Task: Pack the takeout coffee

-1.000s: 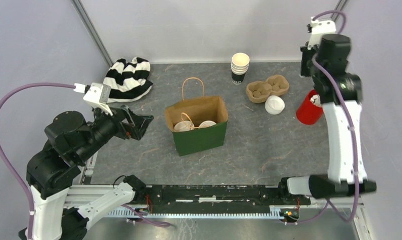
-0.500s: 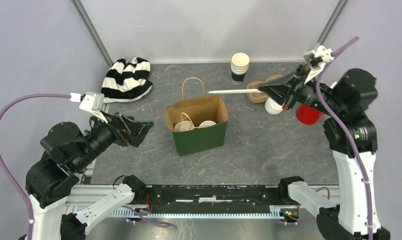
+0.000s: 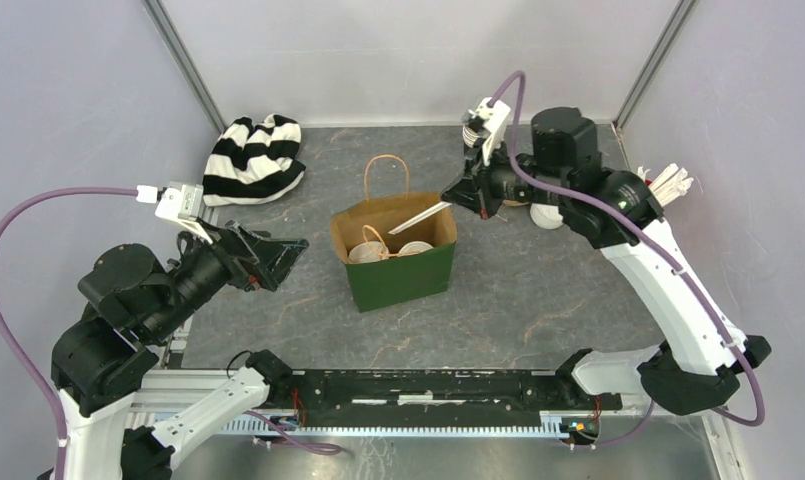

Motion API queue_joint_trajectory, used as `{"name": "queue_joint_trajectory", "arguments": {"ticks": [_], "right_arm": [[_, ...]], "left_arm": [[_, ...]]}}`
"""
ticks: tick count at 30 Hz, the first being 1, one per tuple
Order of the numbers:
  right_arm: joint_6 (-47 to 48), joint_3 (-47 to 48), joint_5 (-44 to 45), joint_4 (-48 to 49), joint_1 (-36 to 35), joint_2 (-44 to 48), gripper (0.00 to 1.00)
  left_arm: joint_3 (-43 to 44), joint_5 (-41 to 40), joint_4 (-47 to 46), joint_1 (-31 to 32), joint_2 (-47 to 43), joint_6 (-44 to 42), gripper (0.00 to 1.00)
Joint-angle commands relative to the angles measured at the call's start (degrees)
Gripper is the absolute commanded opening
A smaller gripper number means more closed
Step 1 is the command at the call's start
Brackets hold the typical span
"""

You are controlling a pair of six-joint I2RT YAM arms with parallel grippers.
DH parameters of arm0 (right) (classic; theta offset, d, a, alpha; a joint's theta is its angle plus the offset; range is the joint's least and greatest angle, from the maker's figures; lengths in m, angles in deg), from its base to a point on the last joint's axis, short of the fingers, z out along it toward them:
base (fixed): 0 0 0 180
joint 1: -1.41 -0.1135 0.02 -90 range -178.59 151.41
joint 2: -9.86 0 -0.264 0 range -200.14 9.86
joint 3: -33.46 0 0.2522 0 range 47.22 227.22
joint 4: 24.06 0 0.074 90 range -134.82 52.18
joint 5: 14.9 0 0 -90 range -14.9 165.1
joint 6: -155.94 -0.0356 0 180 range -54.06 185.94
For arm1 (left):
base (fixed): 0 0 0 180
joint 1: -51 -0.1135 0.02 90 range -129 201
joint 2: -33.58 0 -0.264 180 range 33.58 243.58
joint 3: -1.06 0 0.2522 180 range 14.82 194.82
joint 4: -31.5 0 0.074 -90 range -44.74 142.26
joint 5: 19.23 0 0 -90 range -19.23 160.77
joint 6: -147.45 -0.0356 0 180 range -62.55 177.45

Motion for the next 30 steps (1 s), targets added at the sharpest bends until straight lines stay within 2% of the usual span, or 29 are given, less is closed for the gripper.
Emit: {"name": "queue_joint_trajectory", "arguments": {"ticks": [1,4,9,12,15,17,18,21,23,27,30], "right_arm": [[3.43,-1.36,12.93,2.42,-5.59,-2.09,0.00],[3.49,-2.23,20.14,4.92,-9.81,-4.66,0.00],[5.55,2.53,30.53,4.81,-14.61,-12.91,0.01],[4.27,9.07,29.50,0.49,-15.10,-19.76,0.15],[0.99,20.29,30.37,-7.01,-15.27,-25.48,0.42],[-0.68,24.47,32.36,-8.92,-15.11,-25.36,0.56],[-3.62,21.23,33.28,-6.92,-11.14,-19.29,0.68],[-5.31,12.99,29.82,-5.48,-0.28,-11.08,0.69],[-3.87,6.50,30.71,-4.85,7.99,-6.75,0.72],[-0.69,1.90,31.52,-4.20,24.00,-6.30,0.76],[-4.40,-0.33,29.28,-0.52,37.35,-9.00,0.71]], "left_arm": [[0.47,0.14,-2.81,0.11,0.54,3.11,1.00],[-0.01,-0.30,-2.90,0.11,0.20,3.30,1.00],[-0.53,-1.54,-2.79,0.11,-0.54,3.21,1.00],[-1.11,-1.93,-2.85,0.11,-1.07,3.13,1.00],[-1.59,-1.93,-2.91,0.12,-1.41,3.17,1.00],[-2.10,-1.64,-3.43,0.11,-1.53,2.86,1.00],[-3.29,-1.06,-4.89,0.11,-1.59,1.01,1.00],[-3.74,-0.78,-6.06,0.12,-0.87,-1.59,1.00],[-3.68,-0.05,-6.97,0.11,0.22,-3.69,1.00],[-4.30,1.77,-9.52,0.11,2.28,-9.15,1.00],[-4.59,1.89,-11.45,0.11,4.40,-13.42,1.00]]}}
